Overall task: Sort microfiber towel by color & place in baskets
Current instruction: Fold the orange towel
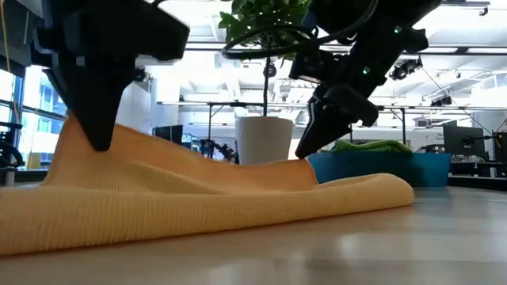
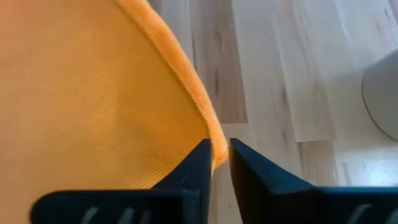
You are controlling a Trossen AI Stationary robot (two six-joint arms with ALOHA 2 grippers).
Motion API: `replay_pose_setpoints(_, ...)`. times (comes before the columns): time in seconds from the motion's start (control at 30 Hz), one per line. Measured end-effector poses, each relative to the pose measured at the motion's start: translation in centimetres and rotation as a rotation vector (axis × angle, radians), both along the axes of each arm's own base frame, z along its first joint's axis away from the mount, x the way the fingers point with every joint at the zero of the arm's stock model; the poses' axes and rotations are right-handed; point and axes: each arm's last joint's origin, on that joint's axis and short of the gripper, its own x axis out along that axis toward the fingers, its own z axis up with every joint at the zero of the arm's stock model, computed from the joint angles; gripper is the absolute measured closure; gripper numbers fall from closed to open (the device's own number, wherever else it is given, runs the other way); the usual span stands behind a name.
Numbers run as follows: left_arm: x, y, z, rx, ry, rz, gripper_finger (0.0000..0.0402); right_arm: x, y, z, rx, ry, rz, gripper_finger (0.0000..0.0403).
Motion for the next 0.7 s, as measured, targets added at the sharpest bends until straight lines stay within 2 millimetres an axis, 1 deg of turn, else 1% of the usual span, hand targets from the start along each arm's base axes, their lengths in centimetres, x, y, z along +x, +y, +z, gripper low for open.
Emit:
replay_pose_setpoints(0.1,-0.3,0.3,-0.6,-0.002,0.024,0.019,0.0395,0.0,0.1,0.0,-0.013,0.003,0.019,0.0334)
replay_pose_setpoints(0.17,-0.5,0.6,-0.9,-0.013,0.045,0.041,0.0385,0.0,0.0,0.0,-0.012,0.003,0.018,0.0318)
replay_pose_setpoints(0.3,-0.7,0.6,-1.1,-0.021,0.063,0.058,0.0352,-0.1,0.0,0.1,0.002,0.001,0.000,0.0292)
replay_pose_setpoints(0.4,-1.0,0.6,-1.0,-0.027,0.076,0.123,0.0322,-0.3,0.0,0.5,0.033,0.012,-0.046,0.0282)
replay_pose_setpoints(0.47,-1.1,0.7,-1.0,-0.052,0.101,0.170,0.0303,-0.4,0.0,1.3,0.057,0.034,-0.085,0.0280)
replay_pose_setpoints(0.57,-1.2,0.9,-1.0,-0.086,0.130,0.209,0.0283,-0.4,0.0,3.1,0.081,0.084,-0.139,0.0279)
replay_pose_setpoints(0.63,-1.0,0.9,-0.9,-0.101,0.127,0.192,0.0277,-0.4,0.0,4.1,0.107,0.118,-0.177,0.0279)
replay_pose_setpoints(0.7,-0.6,0.7,-0.5,-0.123,0.113,0.143,0.0276,-0.5,0.2,4.8,0.169,0.158,-0.210,0.0279)
